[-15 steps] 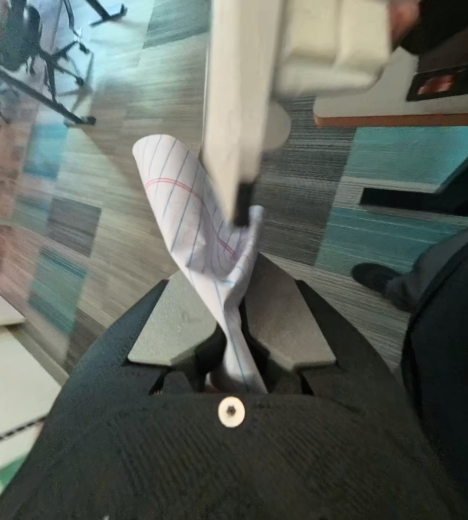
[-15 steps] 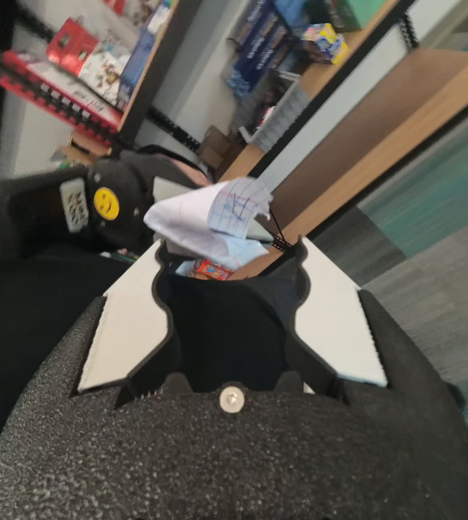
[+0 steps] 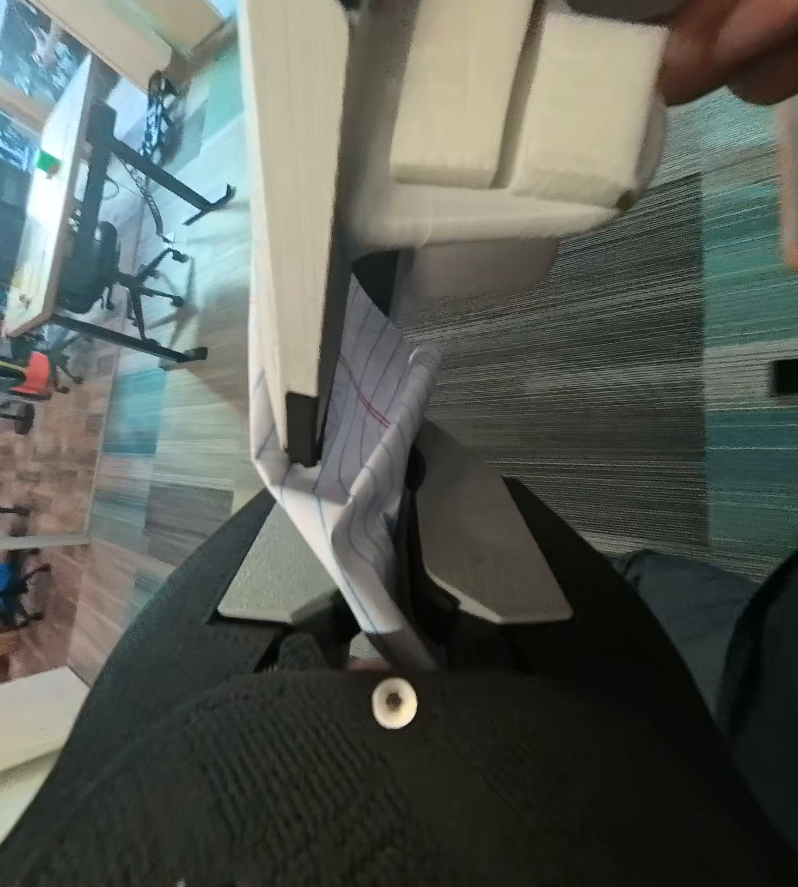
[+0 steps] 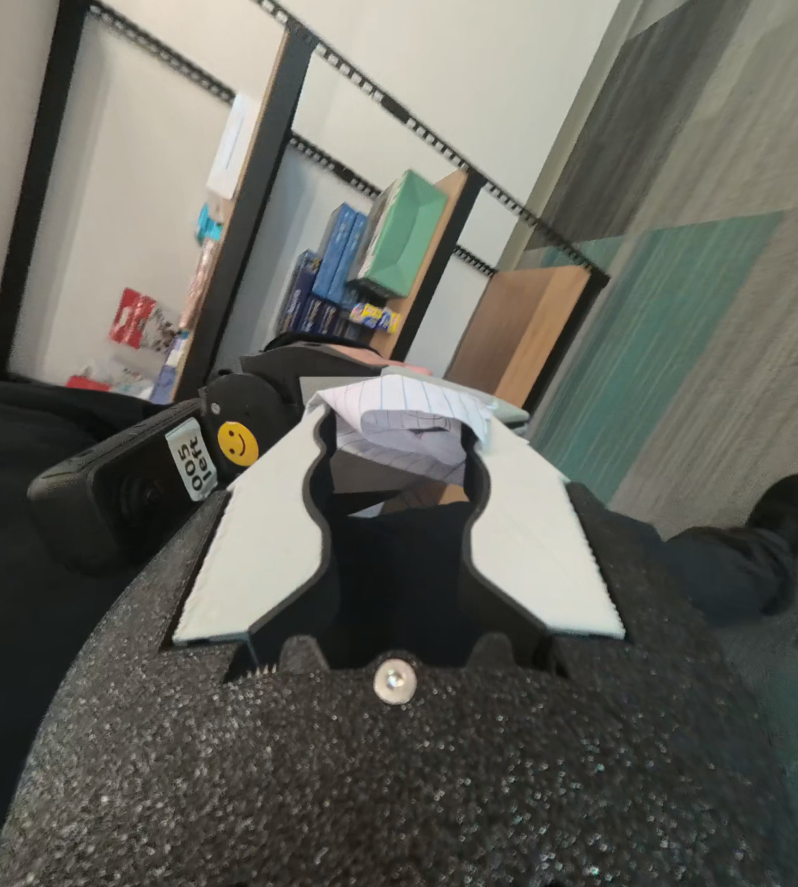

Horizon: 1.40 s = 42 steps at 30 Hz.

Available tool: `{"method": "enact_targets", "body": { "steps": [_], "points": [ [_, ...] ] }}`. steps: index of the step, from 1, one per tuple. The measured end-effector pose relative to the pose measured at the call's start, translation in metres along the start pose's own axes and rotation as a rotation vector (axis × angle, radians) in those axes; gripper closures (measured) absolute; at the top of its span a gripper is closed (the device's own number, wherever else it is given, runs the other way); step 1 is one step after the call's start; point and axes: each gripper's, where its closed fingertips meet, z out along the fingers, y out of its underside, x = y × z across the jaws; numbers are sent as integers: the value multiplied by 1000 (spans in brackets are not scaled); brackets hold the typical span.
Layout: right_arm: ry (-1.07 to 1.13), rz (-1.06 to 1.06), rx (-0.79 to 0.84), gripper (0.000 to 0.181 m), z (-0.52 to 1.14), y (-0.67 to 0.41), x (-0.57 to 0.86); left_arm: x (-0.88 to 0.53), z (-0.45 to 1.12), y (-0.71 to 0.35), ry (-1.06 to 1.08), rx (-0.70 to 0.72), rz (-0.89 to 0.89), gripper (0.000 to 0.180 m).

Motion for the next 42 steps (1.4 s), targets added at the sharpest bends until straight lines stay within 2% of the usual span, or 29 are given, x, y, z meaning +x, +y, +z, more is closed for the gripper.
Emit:
{"method": "enact_targets", "body": {
  "steps": [3,4,7,11,13,18,21,23,25,27,30,32,33,35,36,37,40,42],
  "points": [
    [92,-7,12,138,22,-53,35,-49,35,20,41,21,37,180],
    [90,1,25,151,28,-74,38,-71,44,24,37,32,48,171],
    [146,-97,39,165,40,-134,55,-129,74,25,86,123,7,158],
    [153,-98,120,169,36,-211,86,-189,116,27,151,154,-91,137],
    [147,-95,175,176,24,-250,109,-221,143,32,186,178,-149,127],
    [72,-45,370,179,-38,-369,187,-302,220,41,245,213,-185,123],
    [77,-66,403,179,-64,-431,248,-375,268,27,140,256,-121,127],
    [55,-40,414,179,-73,-473,284,-415,303,13,132,238,-130,128],
    [-52,-11,412,179,-75,-520,295,-442,335,-1,197,165,-159,115],
    [-97,-45,336,179,-65,-551,301,-466,362,-17,253,168,-170,107],
    [-176,-67,157,179,-43,-580,315,-500,401,-26,329,166,-245,119],
    [-296,-58,101,179,-34,-601,310,-510,419,-26,462,166,-323,126],
    [-326,-63,69,179,-29,-609,310,-511,424,-24,556,171,-351,136],
    [-276,-114,5,179,-16,-624,328,-519,439,-13,689,153,-400,162],
    [-247,-131,-20,179,-11,-633,339,-526,450,-5,714,137,-419,155],
    [-217,-140,-40,179,-5,-643,352,-537,462,4,720,119,-437,164],
    [-76,-221,-60,179,14,-687,391,-580,502,25,713,107,-546,173],
    [62,-361,-62,179,27,-726,413,-615,523,33,779,167,-642,170]
  ]
}}
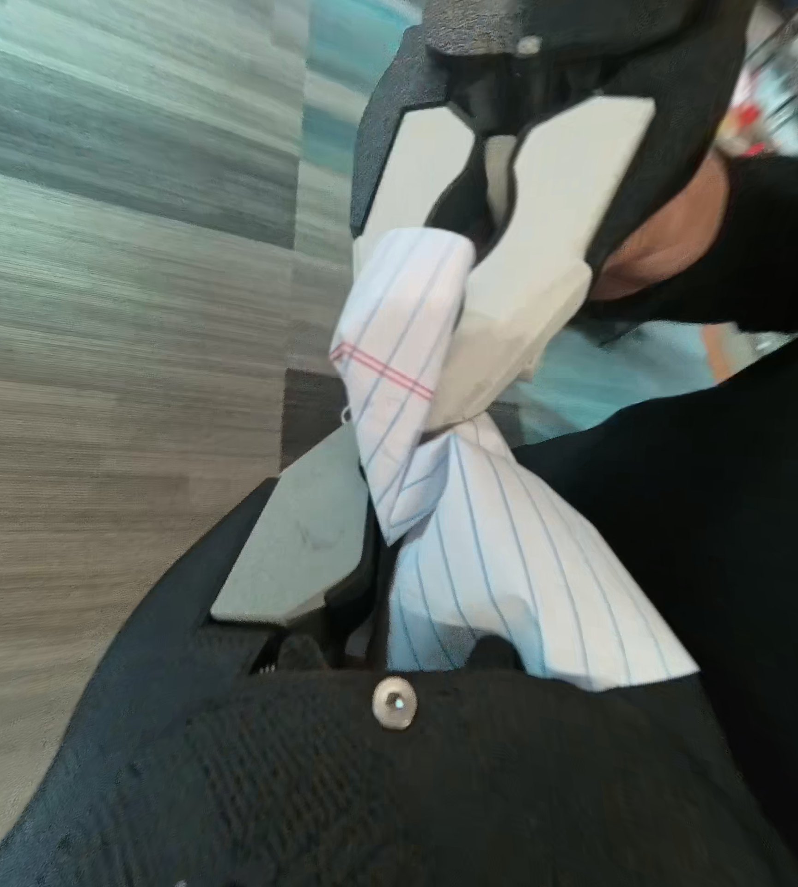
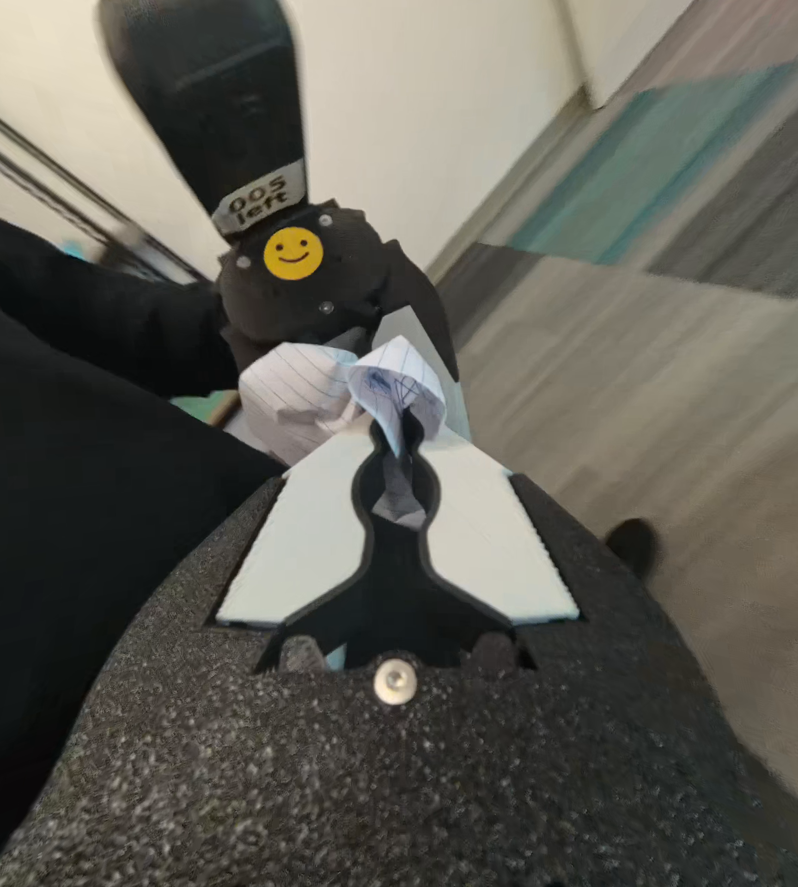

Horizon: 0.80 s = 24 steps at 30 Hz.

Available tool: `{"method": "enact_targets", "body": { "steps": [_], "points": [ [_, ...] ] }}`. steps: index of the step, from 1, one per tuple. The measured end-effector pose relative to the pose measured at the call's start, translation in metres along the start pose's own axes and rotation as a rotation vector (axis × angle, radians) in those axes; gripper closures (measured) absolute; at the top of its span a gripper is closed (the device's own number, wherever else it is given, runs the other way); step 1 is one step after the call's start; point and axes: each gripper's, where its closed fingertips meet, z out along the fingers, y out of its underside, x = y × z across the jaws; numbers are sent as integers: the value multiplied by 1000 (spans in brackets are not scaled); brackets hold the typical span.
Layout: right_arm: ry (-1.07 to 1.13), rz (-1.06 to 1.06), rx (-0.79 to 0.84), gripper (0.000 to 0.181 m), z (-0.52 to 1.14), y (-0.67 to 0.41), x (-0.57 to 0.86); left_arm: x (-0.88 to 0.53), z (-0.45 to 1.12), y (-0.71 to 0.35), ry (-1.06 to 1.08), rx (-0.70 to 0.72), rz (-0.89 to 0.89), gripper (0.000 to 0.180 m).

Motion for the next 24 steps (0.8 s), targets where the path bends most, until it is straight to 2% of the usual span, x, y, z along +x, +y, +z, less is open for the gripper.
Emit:
{"method": "enact_targets", "body": {
  "steps": [2,6,7,9,13,14,16,18,20,22,24],
  "points": [
    [85,-105,-37,180,11,-34,28,-30,-19,-19,143,95,-12,169],
    [106,-89,17,180,25,-122,70,-104,-87,-51,283,185,57,112],
    [100,-95,31,180,27,-143,79,-122,-107,-59,293,206,103,103],
    [111,-132,26,180,36,-175,99,-156,-136,-76,270,244,191,100],
    [-33,-136,32,181,77,-225,121,-198,-146,-103,340,201,225,87],
    [-13,-156,20,180,87,-235,139,-210,-143,-109,339,200,230,97],
    [88,-238,-14,181,101,-254,185,-256,-136,-120,230,220,199,102],
    [125,-291,-59,181,110,-272,223,-306,-133,-134,187,251,74,122],
    [161,-341,-78,181,117,-292,265,-358,-128,-150,144,278,-55,134],
    [110,-320,-84,181,120,-314,303,-410,-123,-160,39,253,-45,144],
    [-26,-194,-56,181,128,-339,341,-464,-124,-174,-134,191,13,159]
  ]
}}
